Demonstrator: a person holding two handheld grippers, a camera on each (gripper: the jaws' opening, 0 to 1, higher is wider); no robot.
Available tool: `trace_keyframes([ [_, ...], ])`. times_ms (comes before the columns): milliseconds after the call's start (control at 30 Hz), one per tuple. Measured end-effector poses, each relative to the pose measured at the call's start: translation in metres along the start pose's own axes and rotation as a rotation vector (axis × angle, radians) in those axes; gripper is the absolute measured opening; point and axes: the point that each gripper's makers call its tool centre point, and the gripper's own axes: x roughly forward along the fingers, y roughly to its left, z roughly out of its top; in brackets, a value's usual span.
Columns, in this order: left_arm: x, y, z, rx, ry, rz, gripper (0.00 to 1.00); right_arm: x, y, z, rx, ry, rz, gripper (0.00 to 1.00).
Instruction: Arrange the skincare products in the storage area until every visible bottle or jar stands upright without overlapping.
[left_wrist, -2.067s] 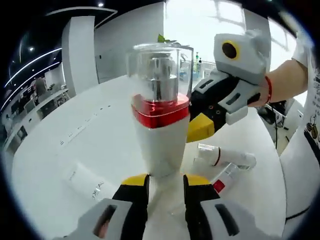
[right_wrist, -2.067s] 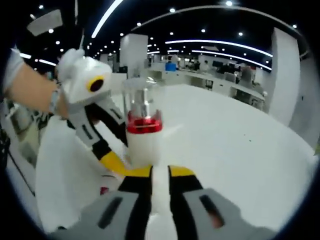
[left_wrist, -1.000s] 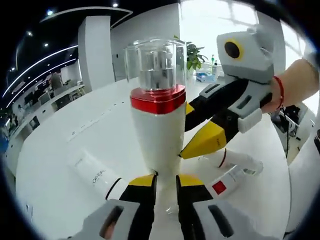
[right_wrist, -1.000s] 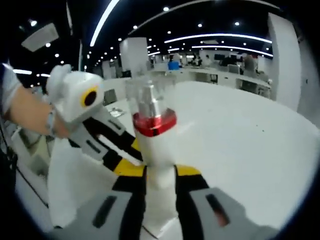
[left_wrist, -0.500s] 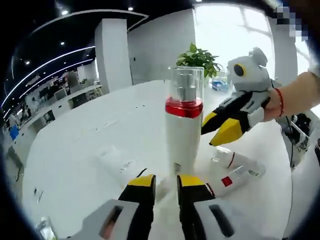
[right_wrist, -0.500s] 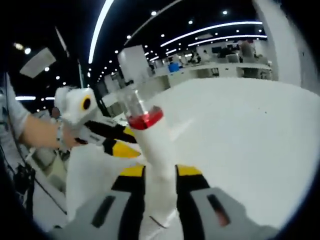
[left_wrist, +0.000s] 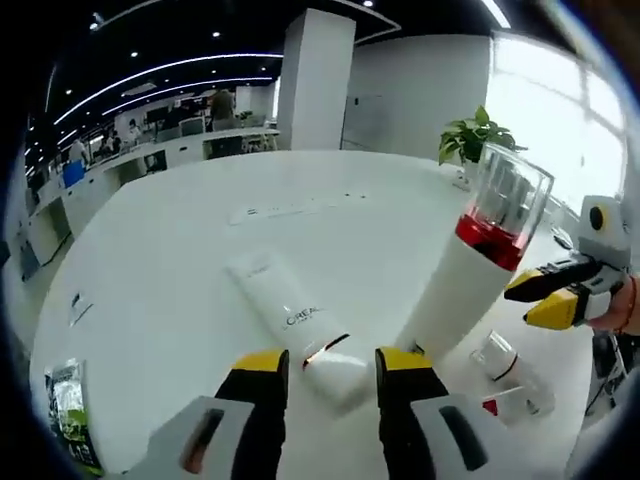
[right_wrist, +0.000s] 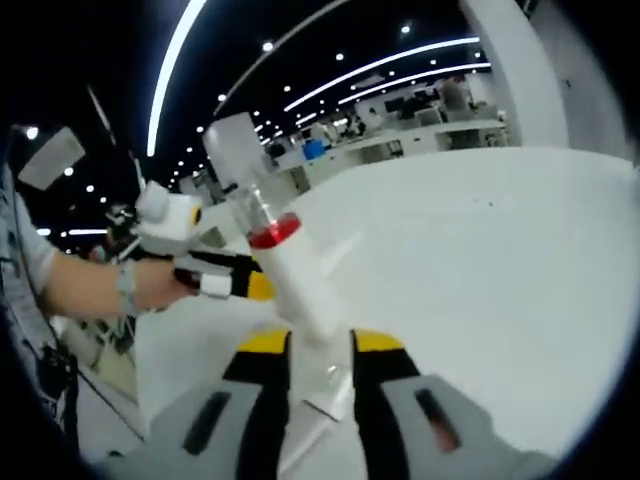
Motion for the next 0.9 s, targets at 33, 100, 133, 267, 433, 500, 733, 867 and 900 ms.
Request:
trace_keyframes([
  [33,0.002,0.000,-0.002,0.004,0.016,0.020,0.38,0.000,0.000,0.000,-0.001,0.001,-0.005,0.22],
  [100,0.005,0.004,-0.005,0.012,0.042,0.054,0.42,-0.001,0.000,-0.001,-0.001,0.000,-0.008,0.22],
  [133,0.008,0.004,-0.007,0.026,0.063,0.072,0.43,-0.001,0.000,-0.002,0.000,0.002,-0.009,0.22],
  [267,0.013,0.003,-0.012,0.062,0.104,0.101,0.43,-0.001,-0.001,-0.003,0.002,0.004,-0.019,0.21],
  [433,0.011,0.007,-0.018,0.065,0.139,0.141,0.38,-0.002,-0.001,-0.003,0.008,-0.001,-0.029,0.21],
  [500,0.009,0.013,-0.021,0.037,0.155,0.161,0.34,-0.002,-0.001,-0.003,0.005,-0.001,-0.032,0.21],
  [733,-0.002,0.036,-0.024,0.038,0.158,0.214,0.26,-0.003,0.002,-0.003,0.005,-0.002,-0.032,0.21],
  [867,-0.008,0.046,-0.027,0.069,0.155,0.227,0.25,-0.001,0.005,-0.003,-0.005,0.004,-0.029,0.21],
  [900,-0.010,0.048,-0.028,0.061,0.158,0.219,0.25,-0.001,0.006,-0.003,-0.003,0.005,-0.026,0.21],
])
